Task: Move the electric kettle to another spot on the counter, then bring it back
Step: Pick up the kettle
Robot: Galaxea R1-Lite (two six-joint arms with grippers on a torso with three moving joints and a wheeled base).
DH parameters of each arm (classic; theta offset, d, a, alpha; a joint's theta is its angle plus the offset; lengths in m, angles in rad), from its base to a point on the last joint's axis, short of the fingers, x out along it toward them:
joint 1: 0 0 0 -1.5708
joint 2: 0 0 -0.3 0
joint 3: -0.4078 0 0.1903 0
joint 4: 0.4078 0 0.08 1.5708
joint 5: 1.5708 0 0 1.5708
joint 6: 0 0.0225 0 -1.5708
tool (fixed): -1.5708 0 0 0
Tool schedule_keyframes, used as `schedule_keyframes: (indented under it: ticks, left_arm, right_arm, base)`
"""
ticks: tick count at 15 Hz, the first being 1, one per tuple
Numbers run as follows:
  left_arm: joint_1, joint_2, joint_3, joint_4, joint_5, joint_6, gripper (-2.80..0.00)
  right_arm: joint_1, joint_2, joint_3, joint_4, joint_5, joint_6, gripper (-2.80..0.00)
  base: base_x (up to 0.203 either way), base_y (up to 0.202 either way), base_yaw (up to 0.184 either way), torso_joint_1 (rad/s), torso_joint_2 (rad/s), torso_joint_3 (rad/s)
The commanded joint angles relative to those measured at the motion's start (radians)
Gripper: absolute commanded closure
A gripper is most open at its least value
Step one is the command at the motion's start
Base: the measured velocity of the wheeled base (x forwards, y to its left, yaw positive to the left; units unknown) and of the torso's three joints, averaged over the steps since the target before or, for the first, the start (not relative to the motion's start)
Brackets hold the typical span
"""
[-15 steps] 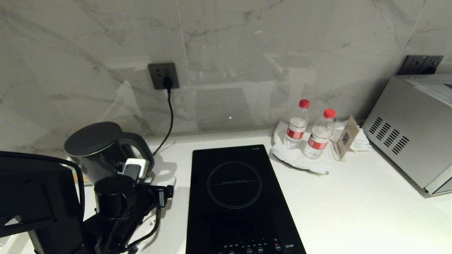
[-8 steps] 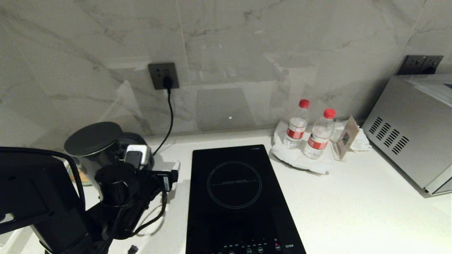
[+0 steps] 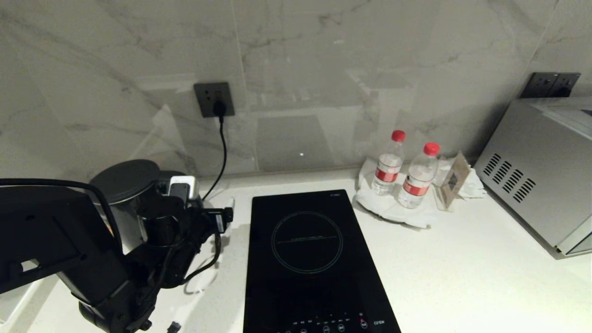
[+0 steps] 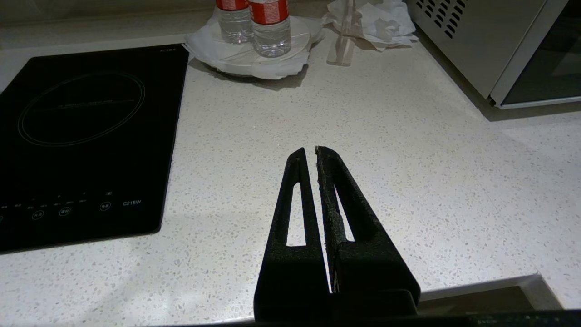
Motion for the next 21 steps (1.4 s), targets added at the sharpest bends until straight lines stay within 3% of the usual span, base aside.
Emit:
schedule_keyframes:
  ticks: [1, 21]
  left_arm:
    - [0.013, 0.02, -0.006, -0.009, 0.005, -0.001, -2.8]
    - [0.064, 0.02, -0.142, 0.034, 0.012, -0.003, -2.8]
  right_arm:
    - [0.0, 0.0, 0.0, 0.0, 0.0, 0.0, 0.0]
    - [0.0, 0.0, 0.0, 0.0, 0.0, 0.0, 0.0]
  base:
    - [0.0, 0.0, 0.0, 0.0, 0.0, 0.0]
    - [0.0, 0.0, 0.0, 0.0, 0.0, 0.0]
